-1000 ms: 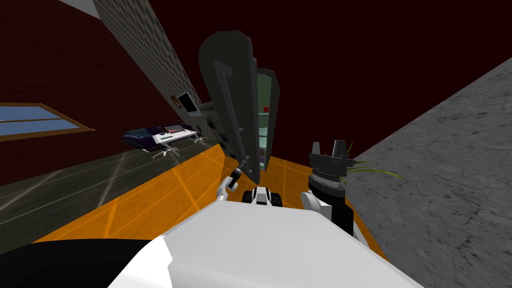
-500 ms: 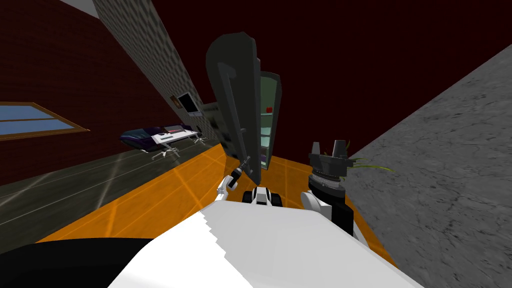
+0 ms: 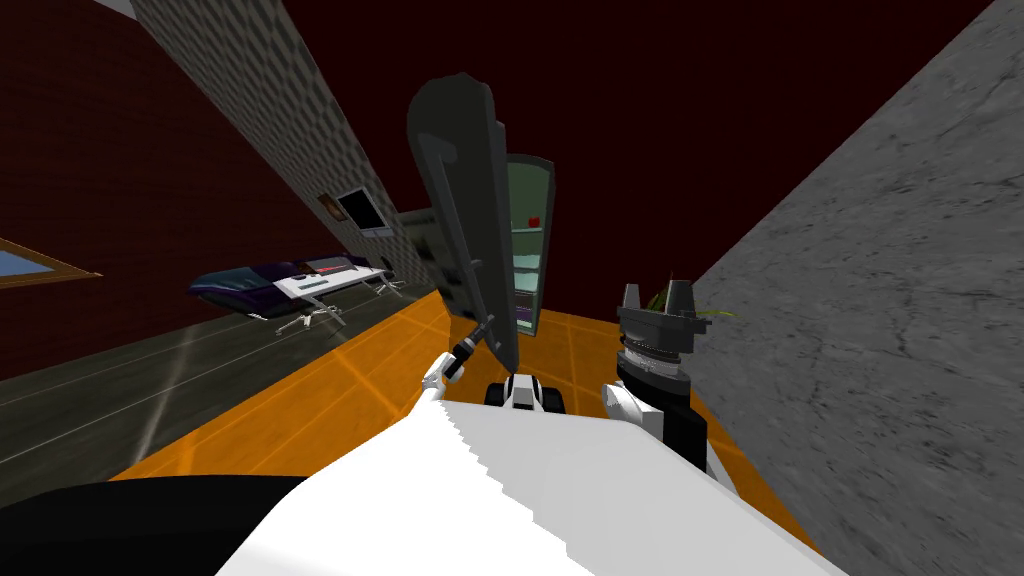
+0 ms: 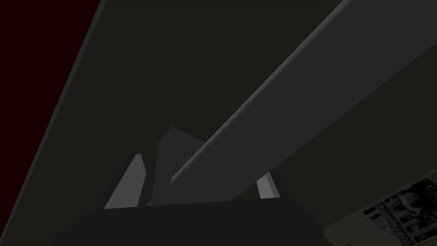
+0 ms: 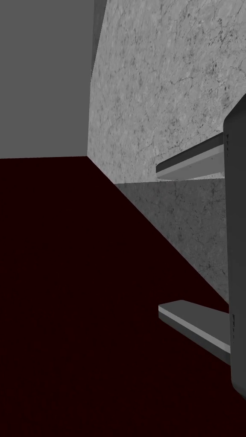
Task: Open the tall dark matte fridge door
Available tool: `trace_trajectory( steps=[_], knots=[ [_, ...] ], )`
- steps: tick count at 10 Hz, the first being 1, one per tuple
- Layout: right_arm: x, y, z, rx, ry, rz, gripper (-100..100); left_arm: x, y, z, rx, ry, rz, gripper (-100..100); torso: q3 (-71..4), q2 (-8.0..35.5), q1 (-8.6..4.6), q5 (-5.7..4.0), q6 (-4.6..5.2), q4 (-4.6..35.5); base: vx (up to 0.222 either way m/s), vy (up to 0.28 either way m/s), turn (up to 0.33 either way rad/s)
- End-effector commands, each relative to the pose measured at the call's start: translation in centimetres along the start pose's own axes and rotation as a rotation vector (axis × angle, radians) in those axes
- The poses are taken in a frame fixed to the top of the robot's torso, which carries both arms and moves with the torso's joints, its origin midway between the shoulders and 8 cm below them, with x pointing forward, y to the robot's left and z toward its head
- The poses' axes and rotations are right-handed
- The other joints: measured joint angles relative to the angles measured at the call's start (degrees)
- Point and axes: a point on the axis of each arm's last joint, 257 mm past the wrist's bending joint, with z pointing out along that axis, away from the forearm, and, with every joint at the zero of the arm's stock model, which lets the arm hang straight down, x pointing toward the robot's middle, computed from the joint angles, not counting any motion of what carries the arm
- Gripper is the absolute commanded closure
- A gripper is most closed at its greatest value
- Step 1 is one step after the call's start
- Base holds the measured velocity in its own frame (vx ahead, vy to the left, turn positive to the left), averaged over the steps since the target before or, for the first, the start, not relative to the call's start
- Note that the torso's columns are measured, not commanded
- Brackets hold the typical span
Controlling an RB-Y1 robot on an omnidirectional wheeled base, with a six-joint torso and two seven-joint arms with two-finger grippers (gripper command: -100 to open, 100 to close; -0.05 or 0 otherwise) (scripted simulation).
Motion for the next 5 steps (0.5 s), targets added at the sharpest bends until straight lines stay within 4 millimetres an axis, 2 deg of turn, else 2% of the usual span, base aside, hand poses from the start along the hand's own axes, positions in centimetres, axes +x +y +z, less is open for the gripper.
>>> trace_trajectory(
  steps=[1, 2, 3, 4, 5],
  knots=[
    [0.0, 0.0, 0.0, 0.000, 0.000, 0.000, 0, -2.0, 2.6, -3.0, -0.004, 0.019, -0.008, 100, 0.0, 0.0, 0.18, 0.00, -0.05, 0.0, -0.178, 0.194, -0.313],
    [0.0, 0.0, 0.0, 0.000, 0.000, 0.000, 0, -1.9, 2.1, -3.0, 0.017, 0.022, -0.008, 100, 0.1, 0.2, 0.23, 0.04, -0.08, 0.0, -0.130, 0.158, -0.063],
    [0.0, 0.0, 0.0, 0.000, 0.000, 0.000, 0, -2.8, 3.0, -4.2, 0.019, 0.028, -0.009, 100, 0.1, 0.2, -0.02, 0.02, -0.09, 0.0, -0.091, 0.148, -0.134],
    [0.0, 0.0, 0.0, 0.000, 0.000, 0.000, 0, -2.7, 2.8, -4.2, 0.026, 0.030, -0.009, 100, 0.0, 0.1, -0.09, -0.05, -0.02, 0.1, -0.065, 0.114, -0.081],
    [0.0, 0.0, 0.0, 0.000, 0.000, 0.000, 0, -3.7, 3.5, -5.3, 0.030, 0.036, -0.010, 100, -0.1, 0.0, -0.23, -0.05, 0.04, 0.1, -0.089, 0.100, -0.165]
  ],
)
